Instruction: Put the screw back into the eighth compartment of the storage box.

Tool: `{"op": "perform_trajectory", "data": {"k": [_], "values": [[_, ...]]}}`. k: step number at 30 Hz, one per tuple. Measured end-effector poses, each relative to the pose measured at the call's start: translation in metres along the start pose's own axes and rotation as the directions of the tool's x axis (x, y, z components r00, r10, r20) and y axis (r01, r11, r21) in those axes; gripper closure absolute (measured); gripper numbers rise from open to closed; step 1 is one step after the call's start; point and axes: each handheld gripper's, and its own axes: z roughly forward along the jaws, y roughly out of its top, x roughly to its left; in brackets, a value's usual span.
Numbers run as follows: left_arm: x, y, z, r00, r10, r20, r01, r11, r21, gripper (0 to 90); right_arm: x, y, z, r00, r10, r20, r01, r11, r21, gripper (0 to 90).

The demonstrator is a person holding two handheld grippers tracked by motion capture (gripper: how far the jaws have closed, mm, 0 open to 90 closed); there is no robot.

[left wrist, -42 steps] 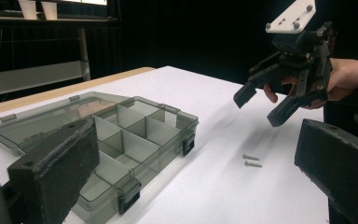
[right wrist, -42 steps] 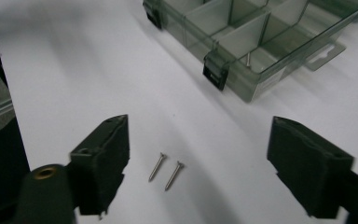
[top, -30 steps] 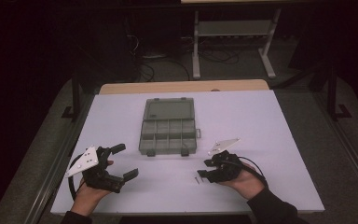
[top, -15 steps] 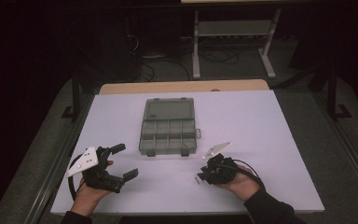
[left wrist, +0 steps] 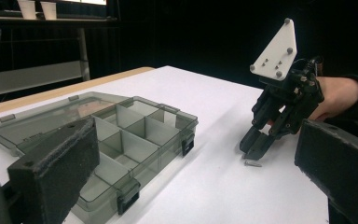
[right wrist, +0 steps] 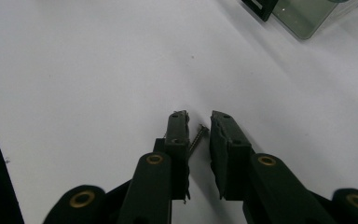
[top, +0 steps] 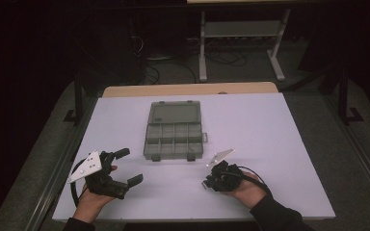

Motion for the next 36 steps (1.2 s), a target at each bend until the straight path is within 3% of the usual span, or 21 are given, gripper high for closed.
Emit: {"op": "perform_trajectory", "data": {"k": [10,22,36], "values": [[0.000,0.000,0.000,1.0000,-0.003,-0.001,0.003,1.0000,-0.002,0.0,0.000,0.000,0.001,0.9999,-0.002,0.013,0.002,1.000,0.012,86.4],[0.000,0.000,0.000,1.0000,-0.003,0.001,0.003,1.0000,-0.001,0.0,0.000,0.000,0.000,0.9999,-0.001,0.015,0.001,1.000,0.013,87.2],[0.000,0.000,0.001,1.0000,0.001,0.003,-0.001,1.0000,0.008,0.0,-0.006,0.004,-0.020,0.9996,0.023,0.013,-0.022,0.999,-0.047,87.1]]}}
